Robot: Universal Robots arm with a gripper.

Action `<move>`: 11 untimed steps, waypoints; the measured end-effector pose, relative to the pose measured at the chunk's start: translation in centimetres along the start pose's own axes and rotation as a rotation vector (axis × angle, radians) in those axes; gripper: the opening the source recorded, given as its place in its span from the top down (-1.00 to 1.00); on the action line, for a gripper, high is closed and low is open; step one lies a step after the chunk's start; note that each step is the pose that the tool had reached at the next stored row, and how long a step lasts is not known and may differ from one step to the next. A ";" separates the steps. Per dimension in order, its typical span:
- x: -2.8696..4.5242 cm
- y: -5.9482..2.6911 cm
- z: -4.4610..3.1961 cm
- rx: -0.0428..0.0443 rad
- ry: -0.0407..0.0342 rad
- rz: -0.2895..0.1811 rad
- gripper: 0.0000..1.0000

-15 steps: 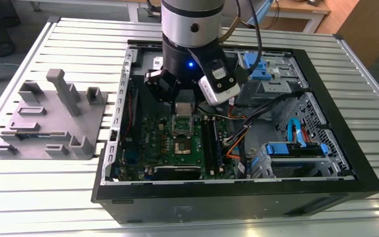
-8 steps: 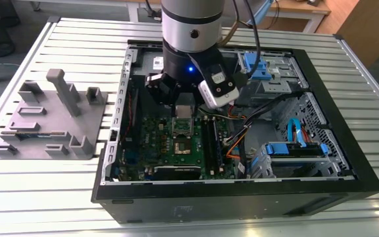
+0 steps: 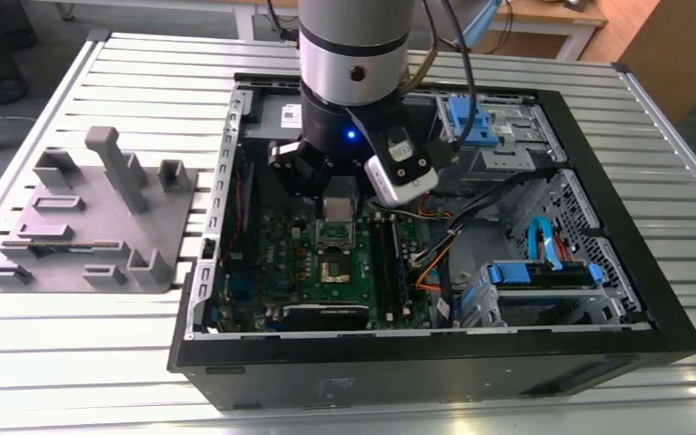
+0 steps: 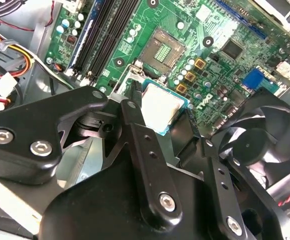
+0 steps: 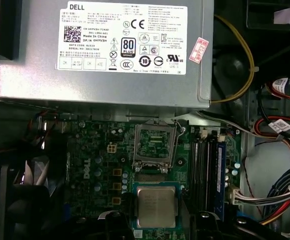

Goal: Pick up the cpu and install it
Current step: 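Pick up the cpu and move it towards the insertion slot, then place the cpu into insertion slot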

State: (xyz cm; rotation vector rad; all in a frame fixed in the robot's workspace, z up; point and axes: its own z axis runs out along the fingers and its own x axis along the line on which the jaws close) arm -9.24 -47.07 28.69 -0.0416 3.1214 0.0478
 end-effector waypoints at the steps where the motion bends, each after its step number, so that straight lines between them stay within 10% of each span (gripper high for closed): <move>1: 0.00 0.00 0.04 0.0001 0.0000 0.000 0.06; 11: 0.01 -0.02 0.46 0.0001 0.0000 0.000 0.06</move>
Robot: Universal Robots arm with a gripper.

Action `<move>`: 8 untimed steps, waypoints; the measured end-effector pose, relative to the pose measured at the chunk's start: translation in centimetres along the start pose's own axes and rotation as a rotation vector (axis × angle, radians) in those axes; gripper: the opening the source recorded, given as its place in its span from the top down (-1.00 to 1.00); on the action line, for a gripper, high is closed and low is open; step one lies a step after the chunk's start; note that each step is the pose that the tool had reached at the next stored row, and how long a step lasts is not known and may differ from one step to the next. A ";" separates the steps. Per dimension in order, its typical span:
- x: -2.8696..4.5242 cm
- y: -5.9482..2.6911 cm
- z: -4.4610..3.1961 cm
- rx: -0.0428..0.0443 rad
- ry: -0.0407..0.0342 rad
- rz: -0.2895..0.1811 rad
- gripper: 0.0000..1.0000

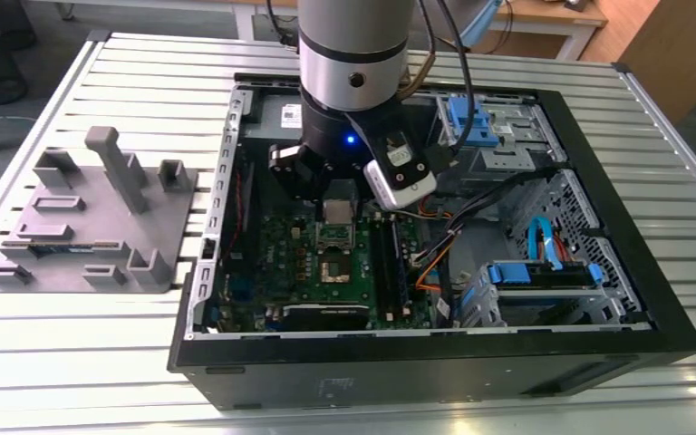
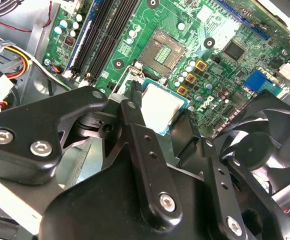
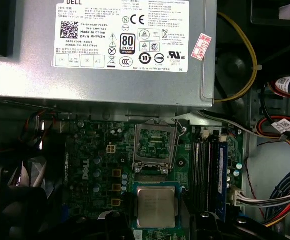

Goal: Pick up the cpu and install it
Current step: 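Place the cpu into insertion slot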

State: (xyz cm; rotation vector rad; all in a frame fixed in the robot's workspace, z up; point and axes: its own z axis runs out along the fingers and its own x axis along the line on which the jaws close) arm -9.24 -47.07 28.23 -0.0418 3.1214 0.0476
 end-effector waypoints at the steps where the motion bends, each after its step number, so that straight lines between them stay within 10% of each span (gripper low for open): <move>1: 0.00 0.00 0.00 0.0000 0.0000 0.000 0.06; 8: 0.00 -0.01 0.44 0.0000 -0.0010 0.000 0.06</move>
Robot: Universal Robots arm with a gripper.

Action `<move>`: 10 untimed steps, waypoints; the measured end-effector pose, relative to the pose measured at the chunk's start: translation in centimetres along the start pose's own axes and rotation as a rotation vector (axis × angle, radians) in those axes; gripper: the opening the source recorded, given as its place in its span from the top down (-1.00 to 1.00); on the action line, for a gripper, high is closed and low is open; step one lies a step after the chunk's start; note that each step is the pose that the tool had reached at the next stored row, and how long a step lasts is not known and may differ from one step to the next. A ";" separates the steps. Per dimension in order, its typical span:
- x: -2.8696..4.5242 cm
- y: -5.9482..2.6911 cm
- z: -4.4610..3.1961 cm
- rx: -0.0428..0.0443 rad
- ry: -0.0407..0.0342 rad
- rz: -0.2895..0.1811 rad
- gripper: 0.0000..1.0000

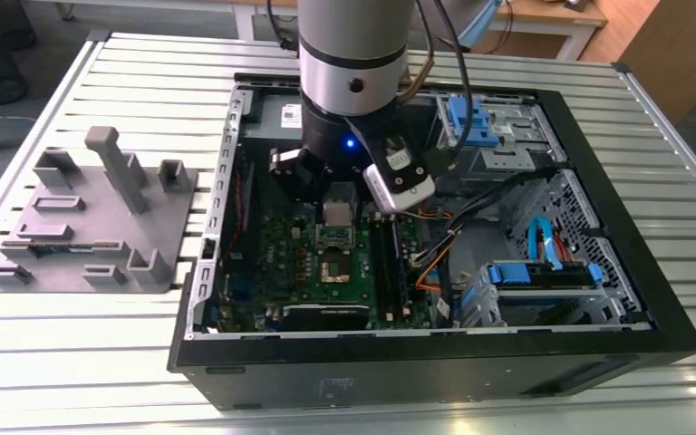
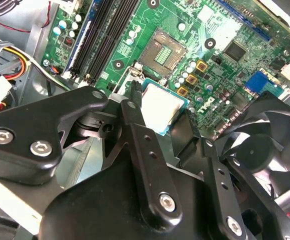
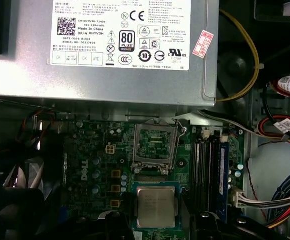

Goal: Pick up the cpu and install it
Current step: 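Place the cpu into insertion slot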

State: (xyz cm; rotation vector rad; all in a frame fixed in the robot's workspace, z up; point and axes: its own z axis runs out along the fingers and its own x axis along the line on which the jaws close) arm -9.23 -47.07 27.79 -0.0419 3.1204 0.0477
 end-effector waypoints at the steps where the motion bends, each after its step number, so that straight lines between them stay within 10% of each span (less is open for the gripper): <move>1: 0.00 0.00 0.14 0.0001 -0.0006 0.000 0.06; 10: 0.11 -0.09 1.03 0.0013 -0.0047 0.000 0.06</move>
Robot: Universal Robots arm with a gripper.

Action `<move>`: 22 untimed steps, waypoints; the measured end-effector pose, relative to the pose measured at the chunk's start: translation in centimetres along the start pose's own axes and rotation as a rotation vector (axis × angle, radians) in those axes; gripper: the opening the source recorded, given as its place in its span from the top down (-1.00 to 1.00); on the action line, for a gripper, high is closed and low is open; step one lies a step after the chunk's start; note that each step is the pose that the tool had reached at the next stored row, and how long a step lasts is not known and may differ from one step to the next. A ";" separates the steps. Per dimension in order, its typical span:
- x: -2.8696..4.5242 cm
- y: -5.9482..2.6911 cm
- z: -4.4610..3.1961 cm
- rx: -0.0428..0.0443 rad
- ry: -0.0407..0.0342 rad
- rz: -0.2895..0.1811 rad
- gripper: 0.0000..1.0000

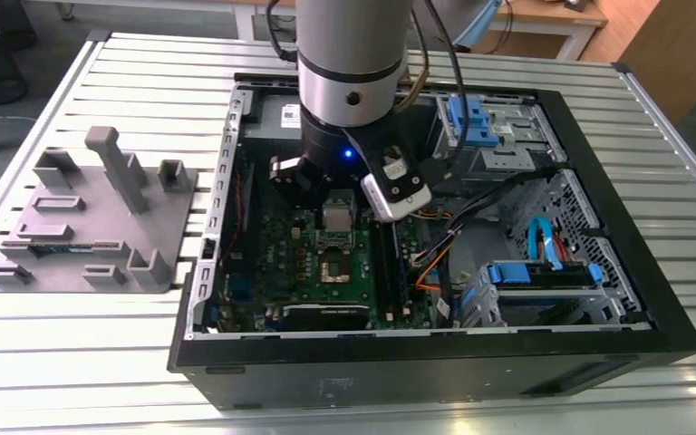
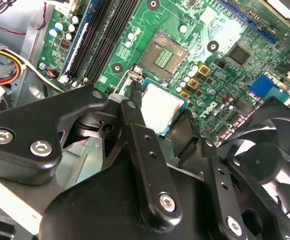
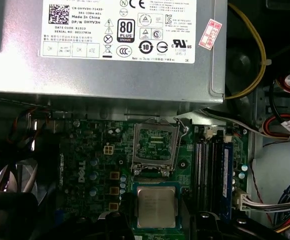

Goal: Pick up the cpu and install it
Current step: 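Place the cpu into insertion slot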

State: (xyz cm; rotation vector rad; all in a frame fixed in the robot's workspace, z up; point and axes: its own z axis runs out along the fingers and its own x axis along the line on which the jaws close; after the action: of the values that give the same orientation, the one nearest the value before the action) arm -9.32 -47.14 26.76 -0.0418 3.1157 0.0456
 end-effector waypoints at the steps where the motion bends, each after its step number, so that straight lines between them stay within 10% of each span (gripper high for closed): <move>1: 0.02 -0.03 0.05 0.0004 0.0001 0.000 0.06; 22: 0.06 -0.63 1.17 0.0017 -0.0002 0.000 0.06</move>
State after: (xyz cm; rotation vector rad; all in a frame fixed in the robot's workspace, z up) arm -9.33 -47.74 25.56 -0.0419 3.1156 0.0430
